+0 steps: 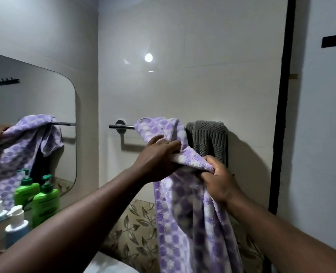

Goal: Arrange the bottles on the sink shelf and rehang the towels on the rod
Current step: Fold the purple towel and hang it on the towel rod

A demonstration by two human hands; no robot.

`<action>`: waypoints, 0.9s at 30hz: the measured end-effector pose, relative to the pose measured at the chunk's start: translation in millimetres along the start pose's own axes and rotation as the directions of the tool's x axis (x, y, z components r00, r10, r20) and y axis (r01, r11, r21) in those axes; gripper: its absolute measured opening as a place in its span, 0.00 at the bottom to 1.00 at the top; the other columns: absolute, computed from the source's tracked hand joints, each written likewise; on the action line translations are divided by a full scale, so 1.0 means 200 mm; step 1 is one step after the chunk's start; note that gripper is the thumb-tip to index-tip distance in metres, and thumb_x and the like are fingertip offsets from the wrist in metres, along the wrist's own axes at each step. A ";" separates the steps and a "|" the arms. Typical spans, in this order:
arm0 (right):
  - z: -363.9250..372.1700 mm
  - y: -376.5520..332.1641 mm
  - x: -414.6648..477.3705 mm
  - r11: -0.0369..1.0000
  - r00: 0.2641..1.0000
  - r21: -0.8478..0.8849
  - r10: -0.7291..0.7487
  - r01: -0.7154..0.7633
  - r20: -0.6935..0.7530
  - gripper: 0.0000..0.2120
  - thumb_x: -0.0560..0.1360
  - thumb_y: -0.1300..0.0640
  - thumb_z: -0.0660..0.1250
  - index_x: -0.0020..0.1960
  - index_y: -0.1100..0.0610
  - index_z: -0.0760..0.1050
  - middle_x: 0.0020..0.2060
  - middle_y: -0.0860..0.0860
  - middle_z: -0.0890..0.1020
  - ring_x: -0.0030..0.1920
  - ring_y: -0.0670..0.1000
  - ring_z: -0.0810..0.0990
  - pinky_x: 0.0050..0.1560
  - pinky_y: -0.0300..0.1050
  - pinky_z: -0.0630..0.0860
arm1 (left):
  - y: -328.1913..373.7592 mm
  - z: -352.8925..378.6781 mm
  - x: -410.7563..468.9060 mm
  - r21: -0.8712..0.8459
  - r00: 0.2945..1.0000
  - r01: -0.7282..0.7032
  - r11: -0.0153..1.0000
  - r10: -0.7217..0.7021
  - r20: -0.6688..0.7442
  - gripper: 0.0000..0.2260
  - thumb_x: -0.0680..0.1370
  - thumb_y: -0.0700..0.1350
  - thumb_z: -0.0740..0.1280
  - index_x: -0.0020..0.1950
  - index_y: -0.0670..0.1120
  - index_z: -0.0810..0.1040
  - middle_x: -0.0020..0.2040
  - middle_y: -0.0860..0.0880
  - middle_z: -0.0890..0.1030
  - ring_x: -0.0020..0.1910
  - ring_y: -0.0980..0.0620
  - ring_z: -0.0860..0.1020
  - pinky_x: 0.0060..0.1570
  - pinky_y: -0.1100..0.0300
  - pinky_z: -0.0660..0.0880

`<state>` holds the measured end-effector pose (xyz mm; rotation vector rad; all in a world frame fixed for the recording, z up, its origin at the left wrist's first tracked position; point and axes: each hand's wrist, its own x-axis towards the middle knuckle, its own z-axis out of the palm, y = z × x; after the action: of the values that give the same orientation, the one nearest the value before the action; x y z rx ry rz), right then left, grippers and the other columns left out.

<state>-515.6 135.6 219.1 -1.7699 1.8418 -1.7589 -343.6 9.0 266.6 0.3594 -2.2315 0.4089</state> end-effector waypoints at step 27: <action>-0.56 -0.07 0.04 0.709 0.876 0.542 0.238 -0.451 0.418 0.28 0.59 0.63 0.77 0.60 0.57 0.80 0.55 0.60 0.83 0.51 0.58 0.82 0.50 0.50 0.81 | -0.14 0.03 0.01 -0.578 0.797 0.573 0.582 -0.229 0.559 0.07 0.77 0.44 0.76 0.46 0.41 0.82 0.39 0.49 0.78 0.40 0.53 0.74 0.38 0.59 0.69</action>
<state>-583.7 206.7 274.5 -1.2375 1.1520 -1.5537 -337.7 -18.5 269.9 0.5517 -2.4021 -0.9111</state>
